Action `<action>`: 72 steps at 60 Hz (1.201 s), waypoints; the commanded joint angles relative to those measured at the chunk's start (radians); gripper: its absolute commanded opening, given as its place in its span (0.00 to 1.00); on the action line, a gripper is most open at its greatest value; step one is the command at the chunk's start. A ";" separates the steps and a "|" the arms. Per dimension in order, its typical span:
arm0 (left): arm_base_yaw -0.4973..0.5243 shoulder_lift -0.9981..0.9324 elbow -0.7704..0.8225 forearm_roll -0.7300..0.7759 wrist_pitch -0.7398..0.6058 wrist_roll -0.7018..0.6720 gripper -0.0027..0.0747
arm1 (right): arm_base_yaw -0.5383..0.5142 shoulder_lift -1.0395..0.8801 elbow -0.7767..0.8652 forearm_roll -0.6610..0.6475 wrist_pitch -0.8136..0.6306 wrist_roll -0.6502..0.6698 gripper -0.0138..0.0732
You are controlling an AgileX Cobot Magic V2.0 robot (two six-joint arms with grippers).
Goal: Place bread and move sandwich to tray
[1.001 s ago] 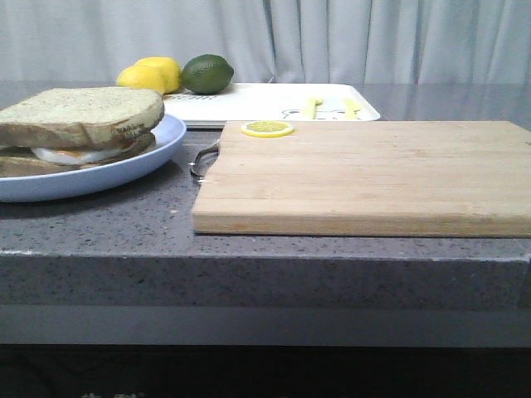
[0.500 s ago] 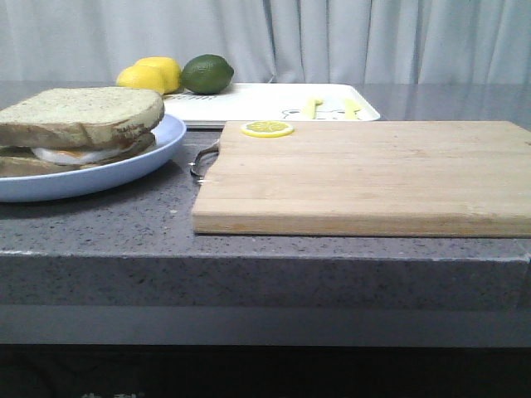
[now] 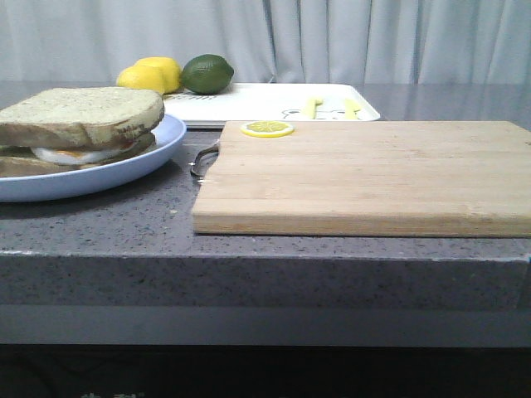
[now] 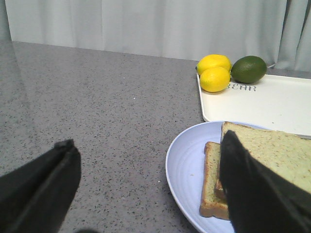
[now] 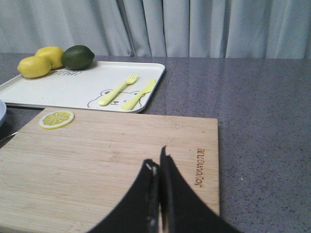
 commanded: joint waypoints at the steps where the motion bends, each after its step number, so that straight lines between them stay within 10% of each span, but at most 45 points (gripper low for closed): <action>1: 0.000 0.009 -0.039 -0.008 -0.084 -0.006 0.77 | -0.006 0.007 -0.026 0.001 -0.086 -0.001 0.07; 27: -0.002 0.045 -0.085 -0.097 0.045 -0.006 0.77 | -0.006 0.007 -0.026 0.001 -0.086 -0.001 0.07; 72: -0.027 0.949 -0.742 -0.095 0.574 0.082 0.77 | -0.006 0.007 -0.026 0.001 -0.086 -0.001 0.07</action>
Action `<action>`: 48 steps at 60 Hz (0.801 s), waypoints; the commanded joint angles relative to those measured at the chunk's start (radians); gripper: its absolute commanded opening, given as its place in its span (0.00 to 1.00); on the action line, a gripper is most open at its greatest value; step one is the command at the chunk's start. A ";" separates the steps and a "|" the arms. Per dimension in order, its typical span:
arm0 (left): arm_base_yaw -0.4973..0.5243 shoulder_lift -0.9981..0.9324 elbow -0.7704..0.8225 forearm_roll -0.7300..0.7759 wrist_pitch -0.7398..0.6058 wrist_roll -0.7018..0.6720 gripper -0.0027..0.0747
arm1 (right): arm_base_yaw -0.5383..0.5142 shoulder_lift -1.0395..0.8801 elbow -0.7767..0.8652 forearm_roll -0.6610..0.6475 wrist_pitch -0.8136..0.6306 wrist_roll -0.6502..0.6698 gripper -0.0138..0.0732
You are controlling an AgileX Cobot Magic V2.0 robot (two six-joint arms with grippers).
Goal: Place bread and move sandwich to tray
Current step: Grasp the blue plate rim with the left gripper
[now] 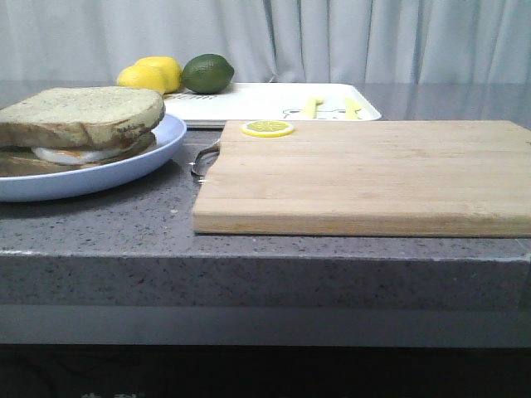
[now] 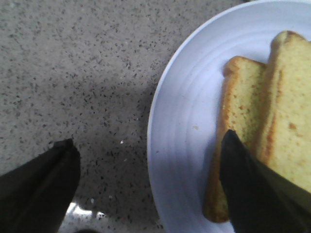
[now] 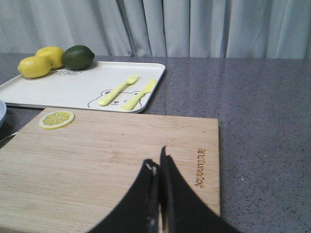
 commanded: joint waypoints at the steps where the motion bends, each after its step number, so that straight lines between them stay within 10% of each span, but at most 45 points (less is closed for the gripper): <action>1: -0.007 0.040 -0.070 -0.008 -0.006 0.005 0.77 | -0.006 0.007 -0.026 0.001 -0.085 -0.003 0.07; 23: -0.007 0.149 -0.094 -0.008 -0.004 0.005 0.74 | -0.006 0.007 -0.026 0.001 -0.085 -0.003 0.07; 42: -0.009 0.150 -0.094 -0.012 -0.004 0.007 0.04 | -0.006 0.007 -0.026 0.001 -0.085 -0.003 0.07; 48: -0.009 0.150 -0.094 -0.014 -0.004 0.007 0.01 | -0.006 0.007 -0.026 0.001 -0.085 -0.003 0.07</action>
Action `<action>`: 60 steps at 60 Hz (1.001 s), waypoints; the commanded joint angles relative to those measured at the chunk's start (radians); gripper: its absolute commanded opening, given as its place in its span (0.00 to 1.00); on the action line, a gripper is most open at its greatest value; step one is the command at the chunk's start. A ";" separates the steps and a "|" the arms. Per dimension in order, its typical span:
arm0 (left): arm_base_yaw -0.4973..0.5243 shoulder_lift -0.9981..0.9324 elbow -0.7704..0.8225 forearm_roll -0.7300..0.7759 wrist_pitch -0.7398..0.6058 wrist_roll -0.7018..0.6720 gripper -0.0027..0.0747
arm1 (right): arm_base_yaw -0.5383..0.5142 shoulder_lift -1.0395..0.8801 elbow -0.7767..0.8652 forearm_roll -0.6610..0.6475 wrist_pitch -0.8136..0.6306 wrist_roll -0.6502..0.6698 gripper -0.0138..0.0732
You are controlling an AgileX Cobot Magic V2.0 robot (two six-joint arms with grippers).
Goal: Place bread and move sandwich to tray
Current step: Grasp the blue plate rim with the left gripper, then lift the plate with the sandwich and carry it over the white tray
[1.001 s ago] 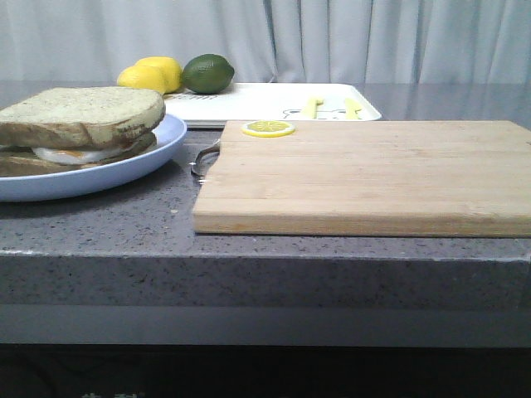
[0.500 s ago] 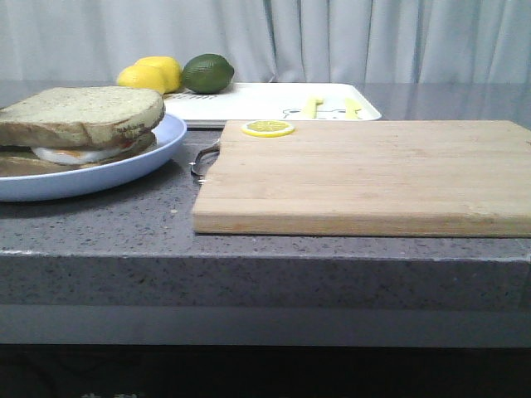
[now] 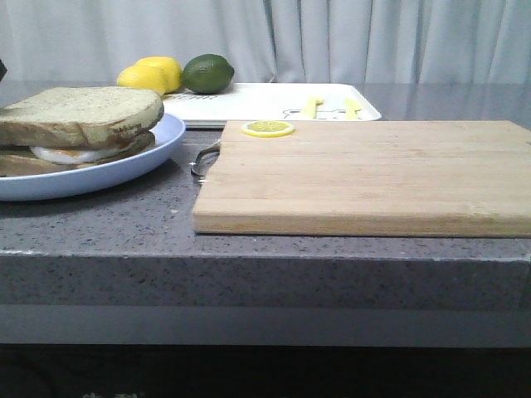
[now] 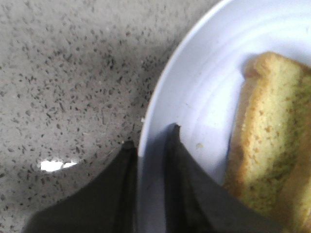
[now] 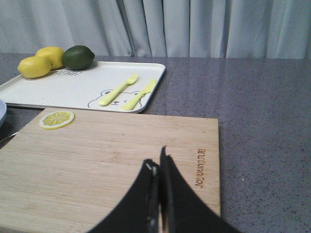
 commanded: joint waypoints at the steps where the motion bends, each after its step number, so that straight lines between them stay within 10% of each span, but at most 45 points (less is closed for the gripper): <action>1: -0.001 -0.029 -0.021 0.023 -0.015 0.009 0.01 | -0.006 0.007 -0.026 0.001 -0.085 -0.003 0.07; 60: 0.176 -0.078 -0.364 -0.741 0.321 0.281 0.01 | -0.006 0.007 -0.026 0.001 -0.085 -0.003 0.07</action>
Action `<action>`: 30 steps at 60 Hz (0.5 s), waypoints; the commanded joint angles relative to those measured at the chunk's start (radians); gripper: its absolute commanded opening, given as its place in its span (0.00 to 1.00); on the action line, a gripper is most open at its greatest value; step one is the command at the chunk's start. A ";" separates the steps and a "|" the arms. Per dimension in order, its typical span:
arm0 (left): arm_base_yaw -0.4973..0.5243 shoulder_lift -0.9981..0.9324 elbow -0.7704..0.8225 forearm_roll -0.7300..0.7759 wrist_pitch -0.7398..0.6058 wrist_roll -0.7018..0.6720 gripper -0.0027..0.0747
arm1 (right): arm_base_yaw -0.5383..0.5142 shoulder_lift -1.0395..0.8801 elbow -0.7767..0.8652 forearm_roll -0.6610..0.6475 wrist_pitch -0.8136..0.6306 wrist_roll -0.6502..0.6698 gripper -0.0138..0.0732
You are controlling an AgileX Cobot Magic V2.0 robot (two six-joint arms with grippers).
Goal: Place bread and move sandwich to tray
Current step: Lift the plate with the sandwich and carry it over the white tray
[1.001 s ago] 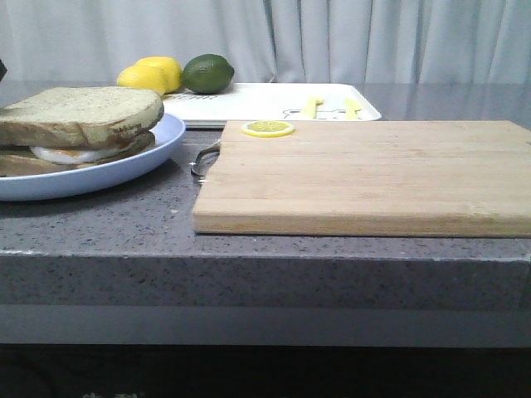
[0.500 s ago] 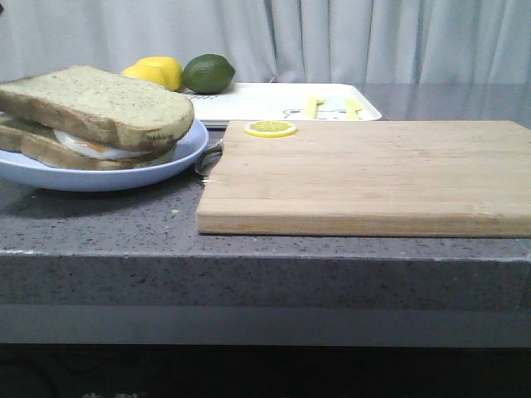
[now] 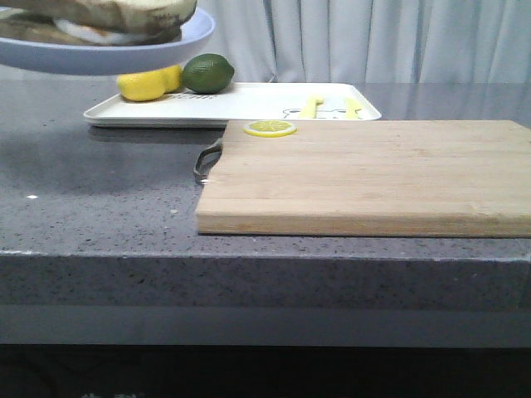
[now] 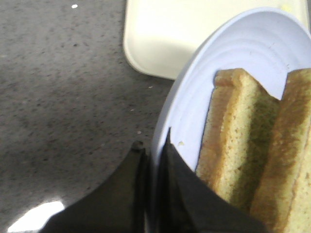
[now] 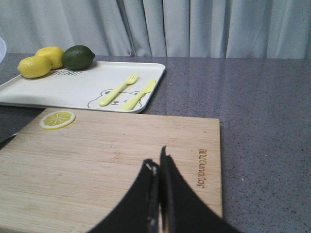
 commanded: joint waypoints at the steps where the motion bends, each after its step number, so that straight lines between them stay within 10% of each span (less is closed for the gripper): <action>1: -0.012 -0.025 -0.079 -0.183 -0.026 0.012 0.01 | -0.006 0.007 -0.026 0.001 -0.085 -0.003 0.07; 30: -0.225 0.521 -0.800 -0.171 -0.002 -0.150 0.01 | -0.006 0.007 -0.026 0.001 -0.085 -0.003 0.07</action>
